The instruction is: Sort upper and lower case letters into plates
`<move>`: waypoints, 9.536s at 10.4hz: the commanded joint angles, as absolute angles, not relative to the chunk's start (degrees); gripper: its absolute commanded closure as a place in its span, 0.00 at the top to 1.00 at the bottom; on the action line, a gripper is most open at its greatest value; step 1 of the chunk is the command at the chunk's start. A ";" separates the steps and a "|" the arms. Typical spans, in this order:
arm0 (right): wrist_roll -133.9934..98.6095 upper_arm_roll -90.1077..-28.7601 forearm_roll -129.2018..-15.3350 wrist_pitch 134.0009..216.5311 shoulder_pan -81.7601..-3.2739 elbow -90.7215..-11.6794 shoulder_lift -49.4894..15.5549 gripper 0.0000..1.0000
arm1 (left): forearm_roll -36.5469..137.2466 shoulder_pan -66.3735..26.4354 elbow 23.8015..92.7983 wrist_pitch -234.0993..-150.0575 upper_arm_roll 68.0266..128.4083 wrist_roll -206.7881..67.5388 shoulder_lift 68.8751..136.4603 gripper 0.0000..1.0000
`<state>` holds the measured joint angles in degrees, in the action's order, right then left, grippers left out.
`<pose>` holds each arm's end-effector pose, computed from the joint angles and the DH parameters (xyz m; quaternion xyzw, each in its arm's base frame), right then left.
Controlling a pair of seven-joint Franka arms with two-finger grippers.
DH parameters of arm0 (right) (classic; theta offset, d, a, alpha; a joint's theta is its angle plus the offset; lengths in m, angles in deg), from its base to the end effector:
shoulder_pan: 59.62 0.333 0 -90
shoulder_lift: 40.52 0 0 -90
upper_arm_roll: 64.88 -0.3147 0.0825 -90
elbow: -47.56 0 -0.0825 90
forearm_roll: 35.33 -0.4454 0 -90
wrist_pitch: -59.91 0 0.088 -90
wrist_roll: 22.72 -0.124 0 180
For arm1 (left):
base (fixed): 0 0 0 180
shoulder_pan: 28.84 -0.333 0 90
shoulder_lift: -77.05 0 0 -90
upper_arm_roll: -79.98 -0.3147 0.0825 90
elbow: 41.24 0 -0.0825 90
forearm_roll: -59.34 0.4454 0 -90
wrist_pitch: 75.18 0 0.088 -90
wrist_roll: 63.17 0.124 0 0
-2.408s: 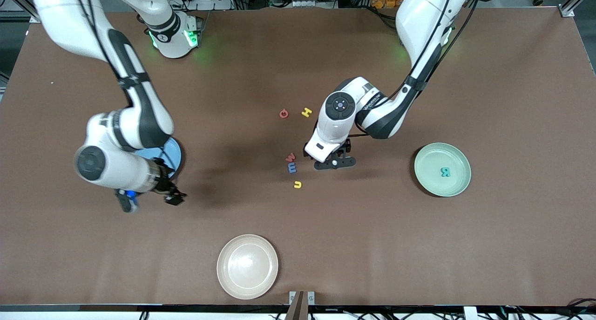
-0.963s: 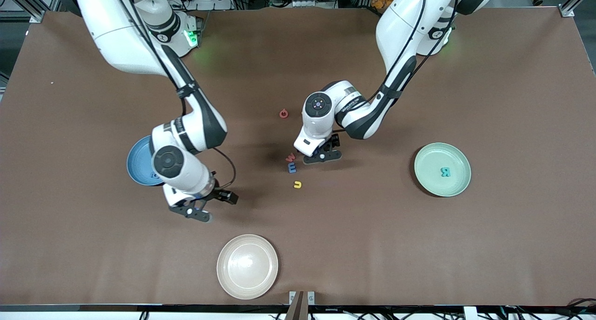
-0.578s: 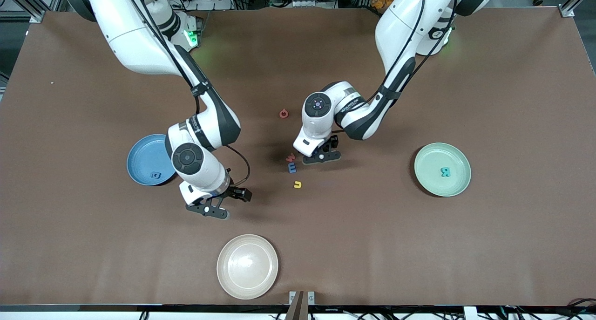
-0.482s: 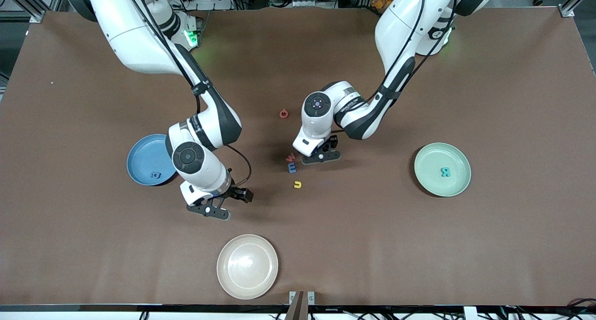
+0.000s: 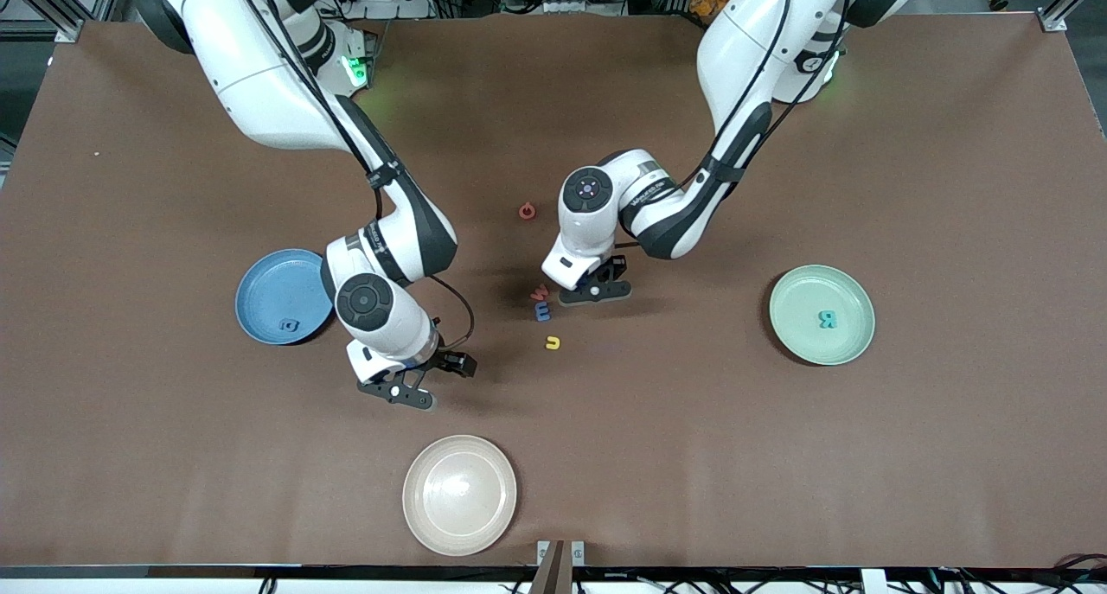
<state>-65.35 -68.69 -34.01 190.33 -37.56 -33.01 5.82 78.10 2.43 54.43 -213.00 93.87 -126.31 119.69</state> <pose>0.7112 0.3346 0.1717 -0.9882 0.1494 -0.0178 0.0299 0.5211 -0.5015 0.1193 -0.9972 -0.0679 -0.0308 0.0075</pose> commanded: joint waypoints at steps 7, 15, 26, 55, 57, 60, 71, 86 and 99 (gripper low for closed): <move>-74.13 -68.31 -33.05 188.23 -30.62 -22.58 9.49 1.00 | 79.38 -23.62 71.58 -211.85 95.97 -97.95 98.34 0.00; -81.87 -63.65 -33.05 186.12 -22.70 -14.32 15.20 1.00 | 79.91 -32.53 83.48 -210.44 92.90 -86.03 94.89 0.99; -85.47 -61.89 -31.03 186.30 -17.52 -10.36 19.95 1.00 | 67.88 -14.89 81.37 -208.68 94.75 -110.43 92.52 1.00; -85.65 -60.93 -29.27 187.35 -15.93 -11.15 22.67 0.16 | 66.81 3.41 75.31 -218.62 98.88 -152.46 105.08 1.00; -85.65 -60.93 -29.36 186.92 -16.20 -11.15 22.50 0.03 | 66.90 4.20 75.39 -218.62 99.40 -154.31 105.08 1.00; -82.16 -61.02 -29.36 184.65 -18.30 -11.07 20.66 0.00 | 66.90 4.64 75.31 -218.62 100.19 -155.63 105.43 1.00; -68.26 -61.72 -41.57 162.04 -39.64 -16.56 3.20 0.00 | 72.24 8.33 72.76 -218.62 100.19 -161.33 111.05 1.00; -25.09 -60.84 -38.67 194.65 -59.17 -78.48 -24.26 0.63 | 76.92 0.01 71.18 -212.85 100.28 -156.55 104.41 0.00; -25.53 -61.02 -37.89 171.62 -56.38 -53.34 -22.59 0.94 | 72.17 -52.47 79.53 -191.37 108.37 -83.75 88.72 0.00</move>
<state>-25.07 -60.84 -39.29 172.78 -58.82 -55.21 -23.95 73.48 -50.37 79.24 -190.59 107.45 -86.44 87.83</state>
